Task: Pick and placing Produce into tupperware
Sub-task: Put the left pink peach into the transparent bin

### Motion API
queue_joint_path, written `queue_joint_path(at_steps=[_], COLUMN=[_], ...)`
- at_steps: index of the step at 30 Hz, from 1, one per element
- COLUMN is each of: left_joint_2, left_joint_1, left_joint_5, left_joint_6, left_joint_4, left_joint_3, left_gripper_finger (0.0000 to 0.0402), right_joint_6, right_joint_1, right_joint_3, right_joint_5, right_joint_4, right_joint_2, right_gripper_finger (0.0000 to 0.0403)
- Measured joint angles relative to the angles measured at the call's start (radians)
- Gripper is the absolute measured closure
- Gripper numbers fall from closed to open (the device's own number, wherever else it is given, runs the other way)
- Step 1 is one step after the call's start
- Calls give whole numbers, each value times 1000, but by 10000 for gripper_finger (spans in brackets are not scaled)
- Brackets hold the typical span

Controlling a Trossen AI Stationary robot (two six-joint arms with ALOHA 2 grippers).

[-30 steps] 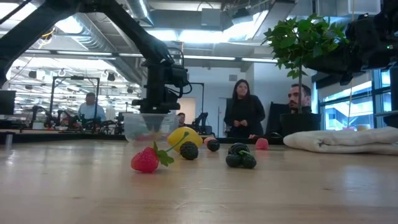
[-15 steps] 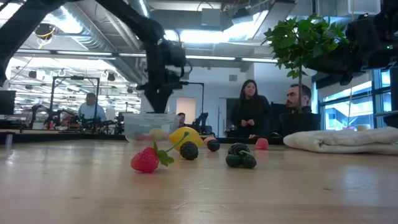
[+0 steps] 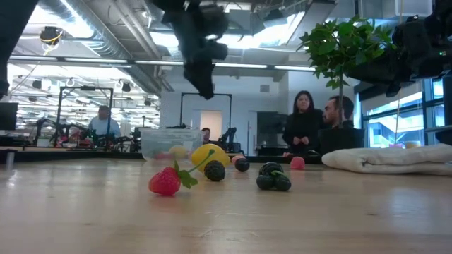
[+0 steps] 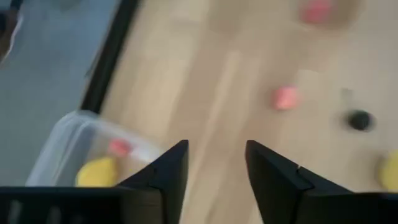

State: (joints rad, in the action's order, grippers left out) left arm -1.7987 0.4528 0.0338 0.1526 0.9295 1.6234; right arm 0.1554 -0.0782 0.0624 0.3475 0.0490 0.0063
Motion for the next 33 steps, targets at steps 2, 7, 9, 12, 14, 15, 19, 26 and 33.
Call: queue_joint_path(at_steps=[2,7,9,12,14,15,19,26,33], left_joint_2=[-11,-16,-18,-30,-49,-62,-127,-274,-344], left_joint_1=[-48,-146,-176,-210,-222,-225,-217,-195,-193], left_joint_5=[0,0,0,0,0,0,0,-26,13], left_joint_6=[22,63,64,95,101,101,93,85,92], left_joint_4=[-20,-103,-122,-185,-202,-209,-224,-274,-292], left_joint_3=[0,0,0,1,1,0,0,-1,-1], left_gripper_finger=[217,166,156,151,153,154,160,160,164], right_joint_6=[0,1,1,1,1,1,3,23,22], right_joint_1=[0,0,0,0,0,0,0,0,0], right_joint_3=[0,0,0,0,0,0,0,0,0], right_joint_5=[0,0,0,0,-1,0,0,-1,-1], right_joint_4=[0,0,1,2,9,9,19,24,27], right_joint_2=[0,0,0,0,0,0,0,0,0], right_gripper_finger=[358,358,358,358,358,358,358,358,358])
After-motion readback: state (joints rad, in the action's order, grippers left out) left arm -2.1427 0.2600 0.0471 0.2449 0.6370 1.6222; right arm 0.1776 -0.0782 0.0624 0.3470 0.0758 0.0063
